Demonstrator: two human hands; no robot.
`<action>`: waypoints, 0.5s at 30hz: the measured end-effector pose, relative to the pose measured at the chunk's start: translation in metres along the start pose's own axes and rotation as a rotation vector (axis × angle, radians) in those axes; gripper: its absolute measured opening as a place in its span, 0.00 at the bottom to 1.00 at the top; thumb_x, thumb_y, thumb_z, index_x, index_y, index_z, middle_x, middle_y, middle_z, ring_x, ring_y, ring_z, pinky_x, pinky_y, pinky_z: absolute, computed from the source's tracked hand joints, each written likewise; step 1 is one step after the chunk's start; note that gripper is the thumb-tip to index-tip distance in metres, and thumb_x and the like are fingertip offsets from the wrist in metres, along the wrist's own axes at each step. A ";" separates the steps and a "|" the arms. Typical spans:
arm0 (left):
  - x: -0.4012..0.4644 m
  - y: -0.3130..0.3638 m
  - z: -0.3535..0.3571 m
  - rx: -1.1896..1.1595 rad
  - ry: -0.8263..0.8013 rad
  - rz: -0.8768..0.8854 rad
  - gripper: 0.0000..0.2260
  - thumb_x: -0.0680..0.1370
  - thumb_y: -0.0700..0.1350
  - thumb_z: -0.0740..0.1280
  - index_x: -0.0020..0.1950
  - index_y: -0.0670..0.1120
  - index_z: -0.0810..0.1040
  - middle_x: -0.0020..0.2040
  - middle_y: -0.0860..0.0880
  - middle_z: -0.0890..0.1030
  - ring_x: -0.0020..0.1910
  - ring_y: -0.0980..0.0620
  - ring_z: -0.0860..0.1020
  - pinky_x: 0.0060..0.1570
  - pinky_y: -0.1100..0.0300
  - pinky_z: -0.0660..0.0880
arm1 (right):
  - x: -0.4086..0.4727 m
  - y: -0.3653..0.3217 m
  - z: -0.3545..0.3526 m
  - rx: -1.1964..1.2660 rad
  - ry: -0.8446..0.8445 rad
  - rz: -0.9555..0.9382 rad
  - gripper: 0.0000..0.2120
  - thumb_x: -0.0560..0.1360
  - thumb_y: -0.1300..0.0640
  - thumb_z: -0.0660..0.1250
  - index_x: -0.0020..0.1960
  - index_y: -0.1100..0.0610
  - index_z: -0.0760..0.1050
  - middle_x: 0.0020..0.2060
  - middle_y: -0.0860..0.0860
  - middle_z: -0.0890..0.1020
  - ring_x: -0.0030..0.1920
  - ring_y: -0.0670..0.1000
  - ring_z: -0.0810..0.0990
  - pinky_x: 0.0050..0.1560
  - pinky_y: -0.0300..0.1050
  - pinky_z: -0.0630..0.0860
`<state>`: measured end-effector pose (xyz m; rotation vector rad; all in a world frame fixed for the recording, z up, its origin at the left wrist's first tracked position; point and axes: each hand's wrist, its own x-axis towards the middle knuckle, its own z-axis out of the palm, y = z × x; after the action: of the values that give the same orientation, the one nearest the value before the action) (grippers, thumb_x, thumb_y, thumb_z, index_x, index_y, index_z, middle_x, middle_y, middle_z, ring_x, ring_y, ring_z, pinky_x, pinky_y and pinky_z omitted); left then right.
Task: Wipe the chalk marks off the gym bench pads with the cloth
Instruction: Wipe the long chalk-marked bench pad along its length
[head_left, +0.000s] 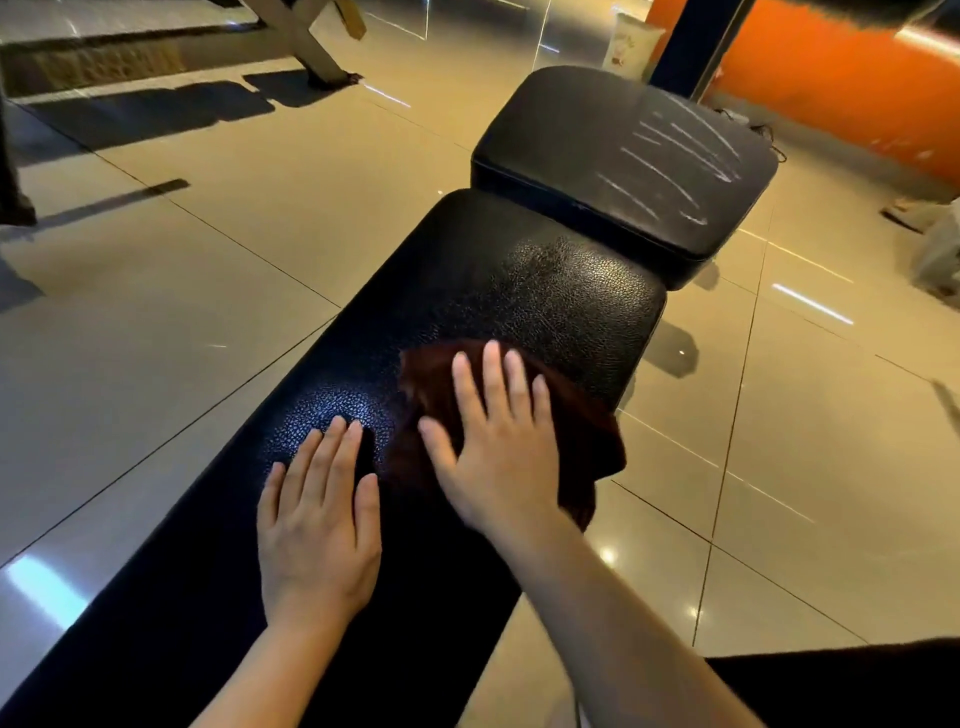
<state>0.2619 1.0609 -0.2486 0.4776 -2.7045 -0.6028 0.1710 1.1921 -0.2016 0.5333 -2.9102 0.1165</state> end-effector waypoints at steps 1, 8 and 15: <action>0.000 0.001 0.000 0.011 0.006 -0.003 0.24 0.81 0.54 0.48 0.75 0.49 0.64 0.75 0.50 0.66 0.74 0.51 0.62 0.73 0.52 0.50 | 0.022 0.009 -0.003 -0.019 -0.008 0.002 0.34 0.77 0.36 0.48 0.78 0.52 0.59 0.78 0.56 0.57 0.78 0.57 0.53 0.75 0.55 0.44; 0.003 0.002 0.003 0.030 0.035 0.021 0.23 0.80 0.53 0.51 0.74 0.50 0.64 0.74 0.49 0.65 0.74 0.49 0.61 0.73 0.53 0.48 | 0.167 0.050 -0.017 -0.105 -0.053 0.044 0.37 0.77 0.30 0.42 0.80 0.49 0.47 0.79 0.53 0.48 0.79 0.54 0.44 0.77 0.55 0.40; 0.004 -0.001 0.006 0.025 0.056 0.038 0.22 0.80 0.51 0.51 0.73 0.50 0.65 0.73 0.48 0.68 0.73 0.49 0.62 0.72 0.51 0.52 | 0.185 0.047 -0.019 -0.091 -0.040 0.091 0.34 0.80 0.36 0.43 0.80 0.52 0.48 0.79 0.53 0.50 0.79 0.54 0.46 0.77 0.56 0.41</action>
<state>0.2566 1.0608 -0.2529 0.4417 -2.6649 -0.5376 -0.0128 1.1741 -0.1499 0.3930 -2.9615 -0.0152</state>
